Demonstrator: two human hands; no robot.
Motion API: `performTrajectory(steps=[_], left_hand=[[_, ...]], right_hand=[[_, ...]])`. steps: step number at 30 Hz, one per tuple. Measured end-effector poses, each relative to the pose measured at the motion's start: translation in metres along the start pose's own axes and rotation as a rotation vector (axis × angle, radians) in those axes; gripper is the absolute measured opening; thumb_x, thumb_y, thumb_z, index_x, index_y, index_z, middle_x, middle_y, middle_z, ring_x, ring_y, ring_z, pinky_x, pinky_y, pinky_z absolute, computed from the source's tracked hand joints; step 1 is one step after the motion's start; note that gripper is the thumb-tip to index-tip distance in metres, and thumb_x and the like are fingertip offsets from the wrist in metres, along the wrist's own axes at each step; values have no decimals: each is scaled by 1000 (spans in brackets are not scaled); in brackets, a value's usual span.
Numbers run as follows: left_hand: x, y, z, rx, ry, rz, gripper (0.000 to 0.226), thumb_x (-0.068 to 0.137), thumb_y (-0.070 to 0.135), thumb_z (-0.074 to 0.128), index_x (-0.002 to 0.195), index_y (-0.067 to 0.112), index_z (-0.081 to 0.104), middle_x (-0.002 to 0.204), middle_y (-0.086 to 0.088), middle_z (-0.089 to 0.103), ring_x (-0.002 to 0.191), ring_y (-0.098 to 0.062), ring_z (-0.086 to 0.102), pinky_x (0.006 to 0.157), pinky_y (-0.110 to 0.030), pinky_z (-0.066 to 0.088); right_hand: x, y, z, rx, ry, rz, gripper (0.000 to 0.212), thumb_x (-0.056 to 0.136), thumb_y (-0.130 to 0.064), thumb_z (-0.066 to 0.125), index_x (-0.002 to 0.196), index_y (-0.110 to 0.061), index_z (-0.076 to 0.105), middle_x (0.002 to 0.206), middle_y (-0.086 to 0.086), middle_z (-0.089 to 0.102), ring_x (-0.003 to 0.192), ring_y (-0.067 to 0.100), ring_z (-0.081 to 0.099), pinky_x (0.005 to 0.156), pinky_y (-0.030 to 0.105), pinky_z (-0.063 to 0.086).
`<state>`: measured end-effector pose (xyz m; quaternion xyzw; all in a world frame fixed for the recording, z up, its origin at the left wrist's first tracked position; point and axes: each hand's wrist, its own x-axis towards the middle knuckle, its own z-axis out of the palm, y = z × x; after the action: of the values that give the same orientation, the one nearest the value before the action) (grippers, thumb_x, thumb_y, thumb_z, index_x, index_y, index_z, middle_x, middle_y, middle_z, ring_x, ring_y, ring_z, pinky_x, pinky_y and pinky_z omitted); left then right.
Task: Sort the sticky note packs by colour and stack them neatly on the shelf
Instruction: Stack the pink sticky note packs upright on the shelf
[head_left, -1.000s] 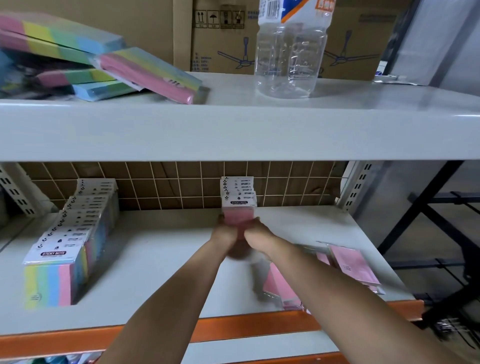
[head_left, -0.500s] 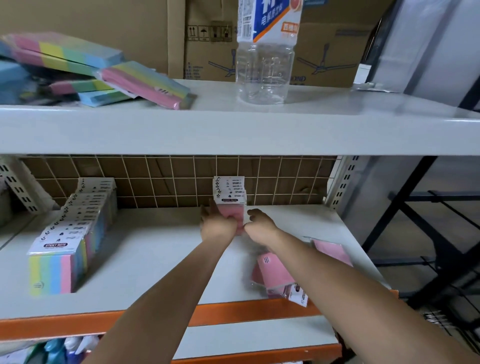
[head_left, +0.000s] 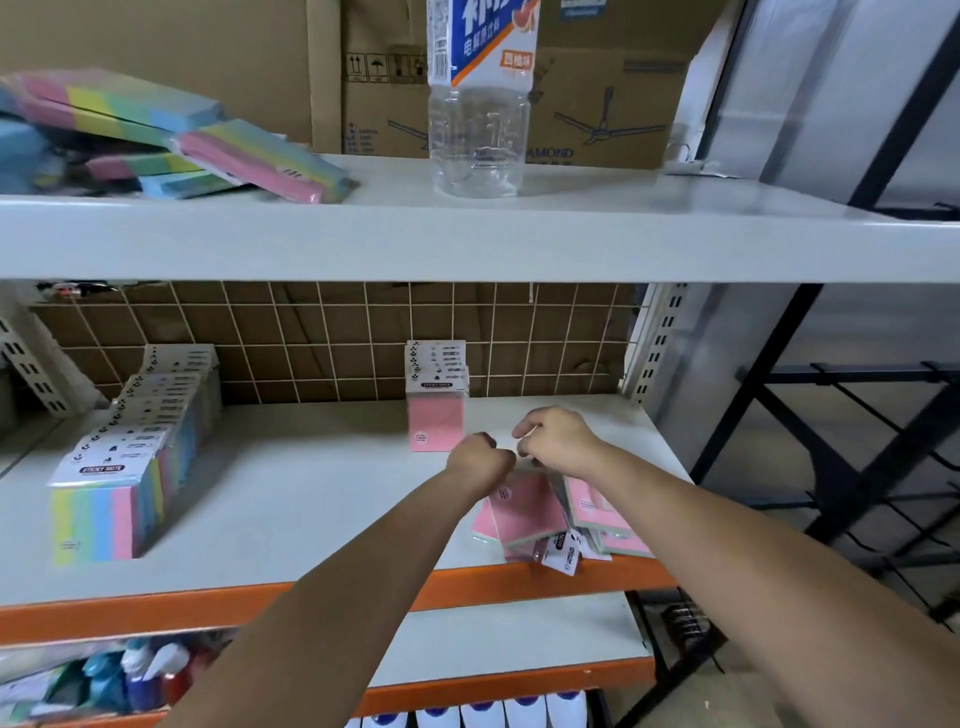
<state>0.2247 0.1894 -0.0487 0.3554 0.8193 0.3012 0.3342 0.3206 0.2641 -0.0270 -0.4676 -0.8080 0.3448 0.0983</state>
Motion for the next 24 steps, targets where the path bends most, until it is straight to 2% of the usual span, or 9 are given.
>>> performTrajectory(steps=[2, 4, 6, 9, 15, 17, 19, 22, 24], left_hand=[[-6, 0, 4, 3, -51, -36, 7, 86, 15, 56, 85, 7, 57, 78, -10, 60, 71, -21, 57, 50, -24, 34], [-11, -3, 8, 12, -84, -94, 16, 85, 16, 58, 72, 13, 49, 68, -3, 51, 59, -16, 45, 47, -24, 29], [-13, -5, 11, 52, -108, -108, 13, 85, 20, 61, 81, 11, 54, 82, -5, 54, 71, -19, 51, 49, -24, 30], [-16, -7, 13, 30, -115, -143, 30, 86, 24, 64, 110, 6, 57, 102, -11, 56, 96, -27, 59, 57, -26, 38], [-19, -10, 19, 162, -139, -121, 15, 84, 20, 62, 77, 13, 51, 76, -4, 57, 76, -18, 61, 51, -22, 45], [-20, -11, 22, 229, -151, -100, 19, 79, 23, 64, 93, 11, 58, 86, -6, 64, 88, -20, 67, 69, -27, 57], [-20, -13, 24, 302, -110, -85, 46, 75, 31, 69, 114, 11, 56, 112, -8, 63, 106, -22, 63, 86, -31, 55], [-19, -16, 24, 354, -40, -63, 67, 71, 41, 73, 128, 15, 47, 128, -7, 48, 117, -23, 54, 94, -34, 50], [-20, -14, 24, 364, -12, -50, 70, 72, 42, 74, 131, 16, 45, 131, -8, 42, 120, -24, 52, 97, -33, 47]], right_hand=[[-4, 6, -4, -105, 5, -25, 15, 80, -13, 65, 90, -23, 71, 102, -1, 67, 95, 19, 62, 81, 24, 48], [-10, 11, -6, -159, -3, -39, 18, 80, -13, 65, 93, -22, 73, 103, -5, 67, 101, 17, 61, 88, 24, 47], [-14, 14, -10, -169, -7, -39, 22, 82, -9, 62, 96, -20, 74, 107, -5, 68, 103, 17, 61, 90, 24, 47], [-15, 18, -13, -202, -16, -41, 25, 82, -7, 61, 99, -19, 75, 111, -3, 69, 105, 18, 61, 95, 29, 49], [-21, 22, -12, -341, -129, -5, 25, 79, -18, 68, 103, -15, 74, 113, 3, 69, 103, 22, 63, 91, 32, 53], [-24, 22, -8, -406, -134, 10, 31, 76, -19, 65, 106, -14, 73, 113, 5, 68, 101, 23, 64, 87, 33, 55], [-26, 21, -4, -468, -153, 3, 30, 74, -22, 65, 103, -15, 72, 110, 4, 68, 100, 23, 63, 83, 31, 55], [-26, 19, 1, -563, -164, -4, 15, 74, -28, 68, 81, -16, 65, 97, 4, 64, 95, 24, 59, 64, 25, 47], [-24, 19, 4, -592, -171, -15, 32, 76, -34, 69, 104, -20, 64, 116, 6, 61, 111, 24, 55, 81, 28, 49]])
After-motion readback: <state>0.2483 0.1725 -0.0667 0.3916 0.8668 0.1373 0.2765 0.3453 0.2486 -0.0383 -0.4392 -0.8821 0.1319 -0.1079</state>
